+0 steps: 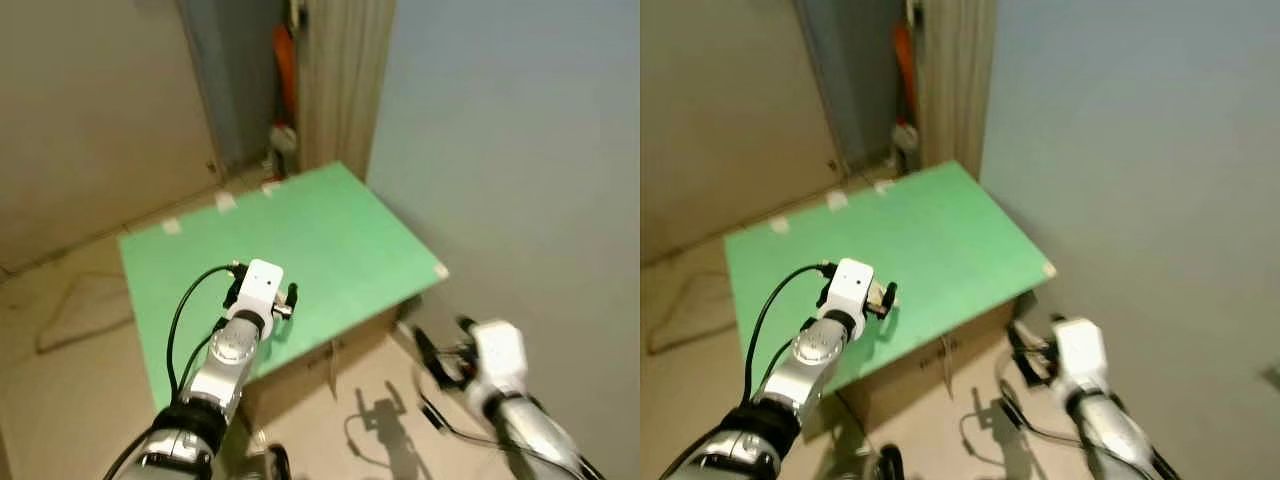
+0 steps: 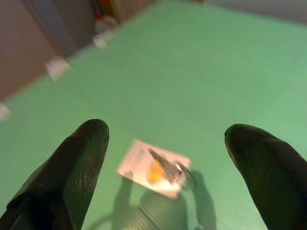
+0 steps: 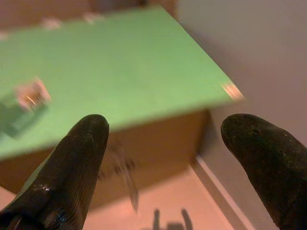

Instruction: Hang keys on a hook

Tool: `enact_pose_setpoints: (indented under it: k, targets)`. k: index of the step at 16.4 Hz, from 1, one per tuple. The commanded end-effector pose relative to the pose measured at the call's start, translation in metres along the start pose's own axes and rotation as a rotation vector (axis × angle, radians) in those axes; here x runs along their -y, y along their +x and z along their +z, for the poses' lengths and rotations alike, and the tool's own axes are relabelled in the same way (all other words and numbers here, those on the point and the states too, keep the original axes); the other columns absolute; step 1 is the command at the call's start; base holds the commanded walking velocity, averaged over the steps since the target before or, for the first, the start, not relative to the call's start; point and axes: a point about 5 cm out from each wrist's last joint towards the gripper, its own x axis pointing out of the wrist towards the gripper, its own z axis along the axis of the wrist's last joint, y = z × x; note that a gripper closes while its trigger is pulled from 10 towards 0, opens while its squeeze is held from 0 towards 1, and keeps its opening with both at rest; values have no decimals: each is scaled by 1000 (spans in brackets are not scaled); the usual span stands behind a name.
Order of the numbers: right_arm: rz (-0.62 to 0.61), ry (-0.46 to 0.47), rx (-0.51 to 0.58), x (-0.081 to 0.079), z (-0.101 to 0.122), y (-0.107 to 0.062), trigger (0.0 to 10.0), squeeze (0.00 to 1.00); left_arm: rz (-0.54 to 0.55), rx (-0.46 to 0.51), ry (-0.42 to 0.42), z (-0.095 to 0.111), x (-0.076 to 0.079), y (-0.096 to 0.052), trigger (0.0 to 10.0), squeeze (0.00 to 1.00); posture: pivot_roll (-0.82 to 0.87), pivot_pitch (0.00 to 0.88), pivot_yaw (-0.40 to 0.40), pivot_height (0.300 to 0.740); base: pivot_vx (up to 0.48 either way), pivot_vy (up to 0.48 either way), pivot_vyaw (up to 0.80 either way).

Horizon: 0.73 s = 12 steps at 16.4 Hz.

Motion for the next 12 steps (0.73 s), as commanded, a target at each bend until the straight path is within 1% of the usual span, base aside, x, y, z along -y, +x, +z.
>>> enact_pose_setpoints:
  k: [1,2,4,6,7,8,11,12]
  targets:
    - [-18,1,-4,5,4,-13,10000,0,2,-22,12,-2,1,3,10000,0,-376,231,7,740,0,0,0]
    - [-17,1,-19,4,3,-25,10000,0,16,-41,20,-3,0,4,10000,0,-398,246,6,740,0,0,0]
    - [-18,1,-52,4,2,-43,10000,0,36,-67,28,-2,-3,8,10000,0,-427,272,0,740,0,0,0]
    - [-40,-1,-81,9,3,-56,10000,0,49,-73,37,-1,-5,10,10000,0,-453,288,-14,740,0,0,0]
    - [-42,-4,-91,10,4,-60,10000,0,57,-78,51,-1,-6,11,10000,0,-461,294,-17,740,0,0,0]
    - [-49,-11,-115,13,8,-70,10000,0,82,-87,70,-1,-10,12,10000,0,-482,305,-32,740,0,0,0]
    - [-54,-22,-148,17,7,-81,10000,0,115,-110,70,-5,-13,11,10000,0,-498,312,-43,740,0,0,0]
    - [-56,-21,-154,17,7,-83,10000,0,122,-111,72,-6,-13,11,10000,0,-498,312,-43,740,0,0,0]
